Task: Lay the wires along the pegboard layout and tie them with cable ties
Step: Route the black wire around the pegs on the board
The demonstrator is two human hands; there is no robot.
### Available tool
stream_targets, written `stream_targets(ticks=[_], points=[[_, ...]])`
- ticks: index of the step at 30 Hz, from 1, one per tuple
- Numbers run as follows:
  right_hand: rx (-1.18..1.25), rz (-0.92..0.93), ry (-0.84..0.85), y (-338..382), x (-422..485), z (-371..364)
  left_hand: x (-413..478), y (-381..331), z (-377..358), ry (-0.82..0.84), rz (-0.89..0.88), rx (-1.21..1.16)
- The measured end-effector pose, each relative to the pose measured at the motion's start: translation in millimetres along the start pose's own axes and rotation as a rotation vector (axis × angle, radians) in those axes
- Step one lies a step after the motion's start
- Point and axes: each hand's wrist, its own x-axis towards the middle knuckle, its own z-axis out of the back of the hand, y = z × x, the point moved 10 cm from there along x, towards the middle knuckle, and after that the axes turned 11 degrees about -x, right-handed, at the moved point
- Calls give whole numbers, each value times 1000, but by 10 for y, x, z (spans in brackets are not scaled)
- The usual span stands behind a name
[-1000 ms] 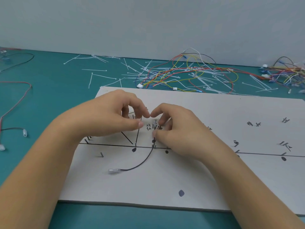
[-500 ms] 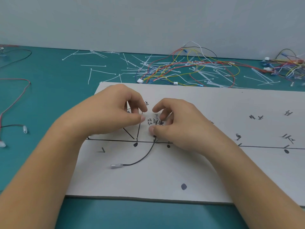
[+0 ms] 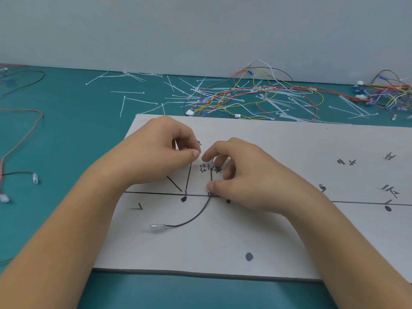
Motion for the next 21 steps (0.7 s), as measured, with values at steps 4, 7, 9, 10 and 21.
stream_targets(ticks=[4, 7, 9, 10, 21], points=[[-2, 1, -16, -9, -4, 0, 16, 16, -84, 20, -2, -17], [4, 4, -18, -4, -1, -10, 29, 17, -139, 27, -6, -15], [29, 7, -16, -13, -5, -16, 38, 30, -130, 14, -4, -12], [51, 10, -16, -16, -7, -14, 41, 39, -119, 5, -3, -12], [165, -13, -80, -57, -41, 14, 58, 53, -100, -27, -15, -12]])
